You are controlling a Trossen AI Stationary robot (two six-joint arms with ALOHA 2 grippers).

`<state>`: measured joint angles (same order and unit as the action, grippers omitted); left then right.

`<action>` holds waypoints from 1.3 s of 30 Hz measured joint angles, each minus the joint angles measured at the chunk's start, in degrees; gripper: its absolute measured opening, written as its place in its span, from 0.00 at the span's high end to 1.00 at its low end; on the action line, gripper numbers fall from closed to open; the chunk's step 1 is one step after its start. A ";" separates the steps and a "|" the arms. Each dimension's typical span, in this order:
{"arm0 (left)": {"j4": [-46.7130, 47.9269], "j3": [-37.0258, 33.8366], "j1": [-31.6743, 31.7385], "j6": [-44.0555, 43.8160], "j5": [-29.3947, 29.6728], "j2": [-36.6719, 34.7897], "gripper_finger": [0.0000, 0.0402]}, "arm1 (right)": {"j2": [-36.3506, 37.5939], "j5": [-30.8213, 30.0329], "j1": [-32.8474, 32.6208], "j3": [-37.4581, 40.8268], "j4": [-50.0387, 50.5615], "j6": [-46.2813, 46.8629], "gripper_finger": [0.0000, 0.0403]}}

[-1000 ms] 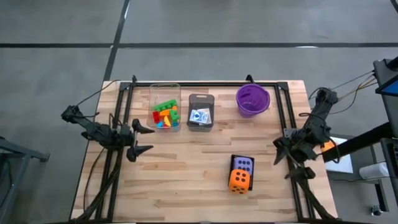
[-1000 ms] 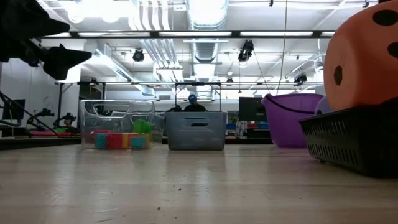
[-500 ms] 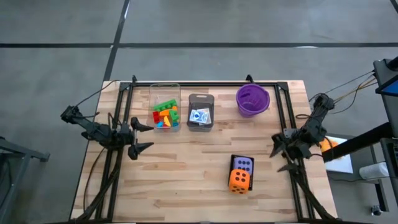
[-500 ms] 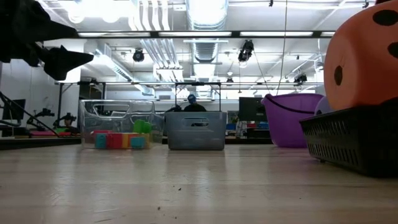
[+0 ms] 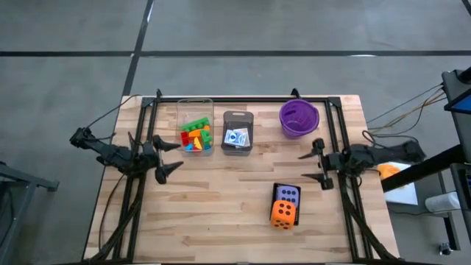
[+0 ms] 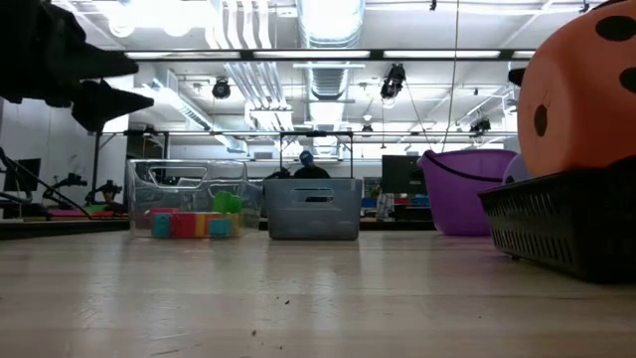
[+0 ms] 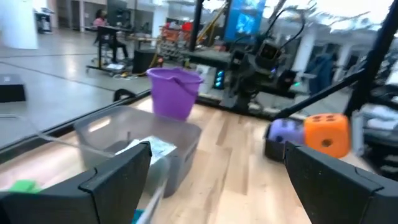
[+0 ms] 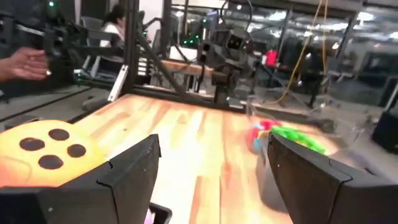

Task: Pick & Place Toys
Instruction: Return to Home Position

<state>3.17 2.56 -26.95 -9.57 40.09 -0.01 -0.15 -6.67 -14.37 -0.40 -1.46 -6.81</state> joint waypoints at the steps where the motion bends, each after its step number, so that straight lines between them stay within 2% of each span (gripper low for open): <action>1: 1.30 0.37 0.06 -0.15 0.62 0.00 0.09 | 0.02 2.85 2.79 0.00 0.59 0.77 0.28; 4: 8.46 2.07 0.06 -3.67 2.96 0.00 0.09 | -0.03 9.54 9.64 0.00 0.85 3.36 0.28; 8: 16.25 3.44 0.07 -9.92 5.48 0.00 0.09 | -1.43 10.79 13.15 -0.13 1.06 4.18 0.28; 14: 15.41 3.40 0.06 -9.18 6.26 0.00 0.09 | -6.70 10.37 13.58 -0.28 1.61 5.11 0.28; 19: 14.84 3.27 0.06 -8.01 5.56 0.00 0.09 | -8.27 10.36 13.58 -0.28 1.69 5.37 0.28; 24: 14.43 3.13 0.04 -7.99 5.56 0.00 0.09 | -6.30 10.40 13.58 -0.28 1.40 5.36 0.28; 31: 14.43 3.11 0.03 -6.53 5.53 0.00 0.09 | 0.02 10.49 13.58 -0.26 1.54 5.14 0.28; 39: 14.43 3.11 0.03 -2.58 5.42 0.22 0.09 | 0.04 12.10 13.47 -0.13 0.29 5.42 0.28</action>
<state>17.61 5.67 -26.92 -12.15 45.52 0.21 -0.12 5.44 -0.91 -0.54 -1.17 -1.39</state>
